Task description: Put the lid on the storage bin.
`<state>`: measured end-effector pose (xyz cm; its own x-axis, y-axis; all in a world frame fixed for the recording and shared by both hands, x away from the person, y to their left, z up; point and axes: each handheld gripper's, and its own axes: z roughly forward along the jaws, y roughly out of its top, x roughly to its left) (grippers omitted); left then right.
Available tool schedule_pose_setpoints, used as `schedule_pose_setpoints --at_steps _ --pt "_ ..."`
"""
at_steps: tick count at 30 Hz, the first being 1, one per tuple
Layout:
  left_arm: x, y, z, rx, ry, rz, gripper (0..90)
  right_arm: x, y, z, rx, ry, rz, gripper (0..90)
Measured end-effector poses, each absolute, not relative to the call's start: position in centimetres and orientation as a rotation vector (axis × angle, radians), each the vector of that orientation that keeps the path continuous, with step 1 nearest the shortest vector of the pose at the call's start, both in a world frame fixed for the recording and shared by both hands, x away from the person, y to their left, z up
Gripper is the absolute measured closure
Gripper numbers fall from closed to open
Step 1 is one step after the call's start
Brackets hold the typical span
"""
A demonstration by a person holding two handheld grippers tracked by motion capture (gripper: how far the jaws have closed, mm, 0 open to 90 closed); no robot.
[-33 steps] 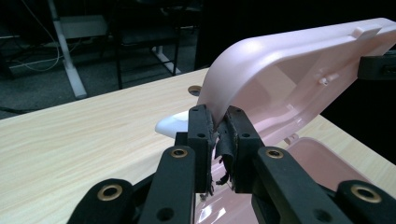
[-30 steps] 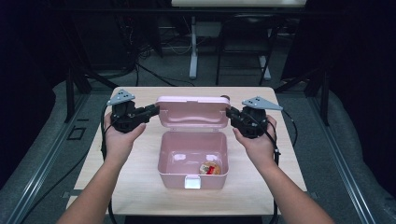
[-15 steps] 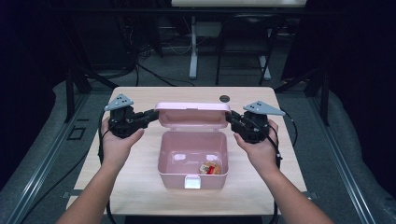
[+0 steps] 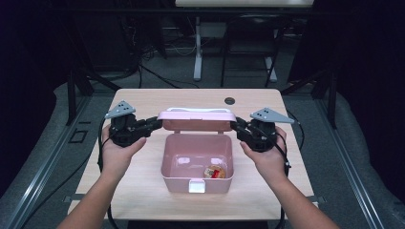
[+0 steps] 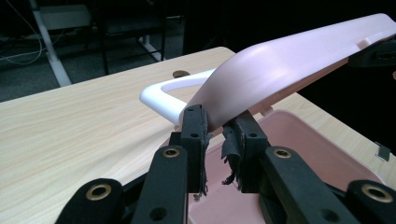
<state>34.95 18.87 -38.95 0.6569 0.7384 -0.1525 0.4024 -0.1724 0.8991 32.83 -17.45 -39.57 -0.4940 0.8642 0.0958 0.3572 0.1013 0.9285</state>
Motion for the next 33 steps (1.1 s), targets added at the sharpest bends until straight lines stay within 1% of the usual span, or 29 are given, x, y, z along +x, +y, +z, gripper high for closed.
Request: schedule_pose_setpoints --at_steps 11,13,33 --pt "34.1 19.1 -39.3 1.808 0.899 0.369 74.6 31.6 -17.8 -39.9 1.184 1.915 1.416 75.1" --pt "34.0 19.2 -39.5 1.801 0.892 0.386 74.2 31.4 -17.9 -40.0 1.184 1.917 1.422 75.1" --pt "32.6 19.6 -40.1 1.824 0.868 0.384 74.6 29.7 -18.2 -40.7 1.178 1.938 1.449 74.5"
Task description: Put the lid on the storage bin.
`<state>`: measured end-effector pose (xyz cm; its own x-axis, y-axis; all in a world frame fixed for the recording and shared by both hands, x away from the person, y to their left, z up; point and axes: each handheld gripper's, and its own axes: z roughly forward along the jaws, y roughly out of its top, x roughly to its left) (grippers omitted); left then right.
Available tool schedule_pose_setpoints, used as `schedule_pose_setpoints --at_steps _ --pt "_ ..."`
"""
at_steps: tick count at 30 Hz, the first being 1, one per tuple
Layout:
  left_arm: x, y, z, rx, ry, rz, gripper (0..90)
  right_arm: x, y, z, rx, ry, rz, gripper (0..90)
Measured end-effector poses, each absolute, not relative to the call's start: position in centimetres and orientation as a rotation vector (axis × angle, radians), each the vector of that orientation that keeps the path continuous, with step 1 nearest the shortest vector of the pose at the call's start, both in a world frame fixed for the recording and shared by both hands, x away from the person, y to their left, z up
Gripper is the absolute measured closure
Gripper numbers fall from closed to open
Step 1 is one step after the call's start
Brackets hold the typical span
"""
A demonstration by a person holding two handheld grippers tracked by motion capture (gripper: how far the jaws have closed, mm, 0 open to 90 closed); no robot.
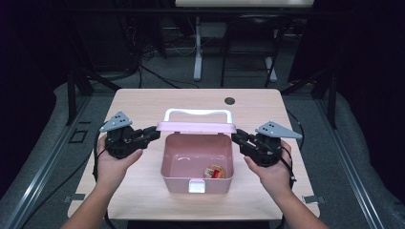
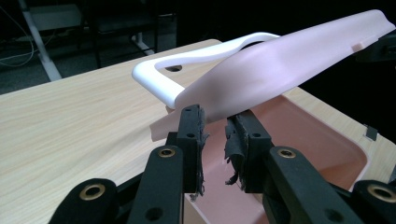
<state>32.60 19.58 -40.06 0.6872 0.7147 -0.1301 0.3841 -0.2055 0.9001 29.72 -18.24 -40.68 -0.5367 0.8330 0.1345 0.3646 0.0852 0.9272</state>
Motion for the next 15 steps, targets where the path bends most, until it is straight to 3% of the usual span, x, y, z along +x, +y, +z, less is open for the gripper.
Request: schedule_pose_setpoints --at_steps 15 --pt "31.3 19.5 -40.0 1.842 0.846 0.387 75.0 28.6 -18.5 -41.3 1.194 1.950 1.467 74.5"
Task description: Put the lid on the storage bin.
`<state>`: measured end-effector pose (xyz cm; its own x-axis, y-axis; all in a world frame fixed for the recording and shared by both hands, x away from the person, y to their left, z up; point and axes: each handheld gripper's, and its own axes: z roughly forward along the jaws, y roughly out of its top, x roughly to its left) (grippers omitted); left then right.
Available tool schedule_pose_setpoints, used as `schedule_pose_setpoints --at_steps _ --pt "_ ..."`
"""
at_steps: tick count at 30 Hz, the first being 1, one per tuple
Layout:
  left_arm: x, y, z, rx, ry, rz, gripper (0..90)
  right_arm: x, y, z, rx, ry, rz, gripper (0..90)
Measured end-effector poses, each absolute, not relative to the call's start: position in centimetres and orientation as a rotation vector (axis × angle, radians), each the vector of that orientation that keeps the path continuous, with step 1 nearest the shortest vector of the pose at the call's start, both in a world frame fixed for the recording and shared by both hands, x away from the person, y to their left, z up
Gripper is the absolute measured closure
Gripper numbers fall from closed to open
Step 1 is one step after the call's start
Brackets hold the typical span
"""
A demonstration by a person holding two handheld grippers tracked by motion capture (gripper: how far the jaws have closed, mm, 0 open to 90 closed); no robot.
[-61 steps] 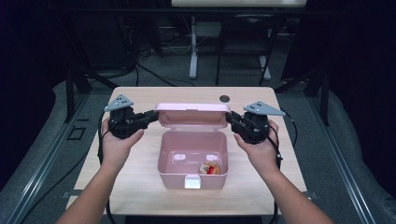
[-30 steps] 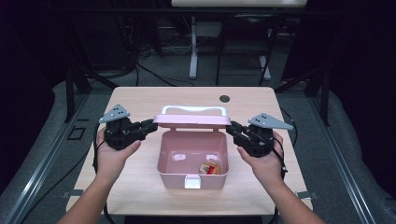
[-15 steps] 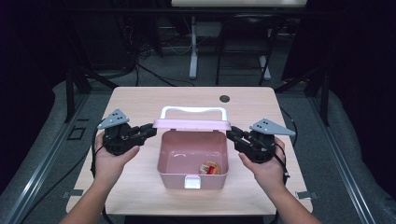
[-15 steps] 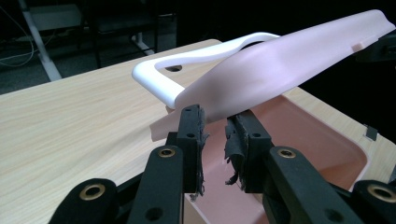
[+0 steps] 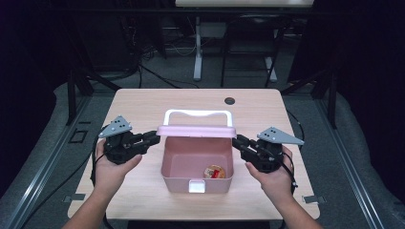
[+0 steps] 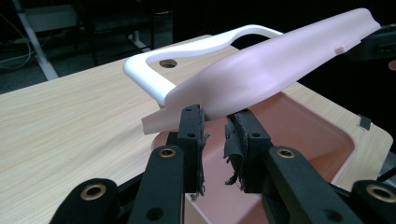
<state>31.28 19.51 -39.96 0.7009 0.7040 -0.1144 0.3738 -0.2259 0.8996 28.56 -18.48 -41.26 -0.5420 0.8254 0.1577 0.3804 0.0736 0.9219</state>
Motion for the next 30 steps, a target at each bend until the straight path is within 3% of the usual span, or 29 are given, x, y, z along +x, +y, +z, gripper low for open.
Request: schedule_pose_setpoints --at_steps 18,30 --pt "29.9 20.0 -40.9 1.849 0.847 0.367 76.7 27.3 -18.8 -42.4 1.207 1.983 1.476 75.1" --pt "28.8 20.5 -42.6 1.845 0.858 0.302 87.0 26.9 -19.1 -43.0 1.215 1.999 1.481 75.4"
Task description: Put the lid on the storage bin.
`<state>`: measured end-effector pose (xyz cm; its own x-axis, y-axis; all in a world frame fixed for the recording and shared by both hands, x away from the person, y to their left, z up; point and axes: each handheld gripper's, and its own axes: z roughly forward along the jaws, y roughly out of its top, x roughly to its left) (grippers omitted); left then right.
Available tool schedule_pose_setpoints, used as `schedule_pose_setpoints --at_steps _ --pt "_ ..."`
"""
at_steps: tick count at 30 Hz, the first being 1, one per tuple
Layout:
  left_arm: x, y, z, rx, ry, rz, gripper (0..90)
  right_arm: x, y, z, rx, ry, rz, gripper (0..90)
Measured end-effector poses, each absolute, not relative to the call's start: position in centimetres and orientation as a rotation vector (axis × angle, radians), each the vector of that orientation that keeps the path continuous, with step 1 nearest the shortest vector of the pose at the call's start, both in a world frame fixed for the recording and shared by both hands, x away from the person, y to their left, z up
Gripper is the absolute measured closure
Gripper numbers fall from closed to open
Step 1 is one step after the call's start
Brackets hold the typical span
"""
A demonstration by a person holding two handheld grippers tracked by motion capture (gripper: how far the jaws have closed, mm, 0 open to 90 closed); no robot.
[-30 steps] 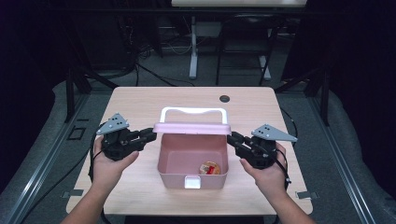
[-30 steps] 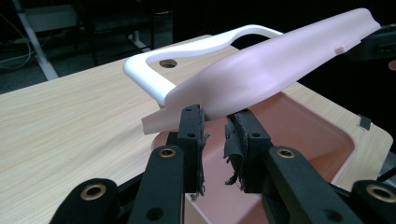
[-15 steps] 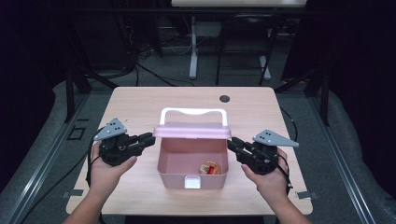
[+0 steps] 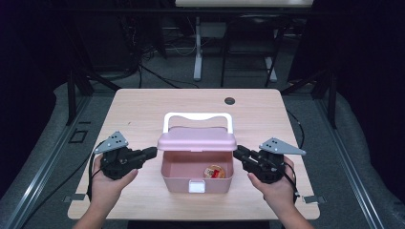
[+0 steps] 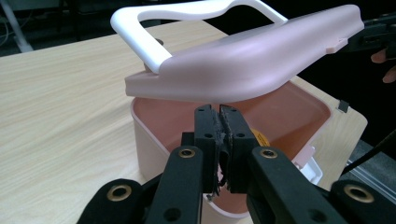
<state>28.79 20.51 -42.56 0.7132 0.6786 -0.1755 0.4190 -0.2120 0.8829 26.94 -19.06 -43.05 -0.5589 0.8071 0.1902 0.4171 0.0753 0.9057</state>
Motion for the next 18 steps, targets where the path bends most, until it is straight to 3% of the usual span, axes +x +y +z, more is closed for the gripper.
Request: schedule_pose_setpoints --at_steps 18 --pt "28.4 20.7 -43.9 1.842 0.872 0.266 87.6 26.3 -19.5 -44.8 1.258 2.011 1.477 75.2"
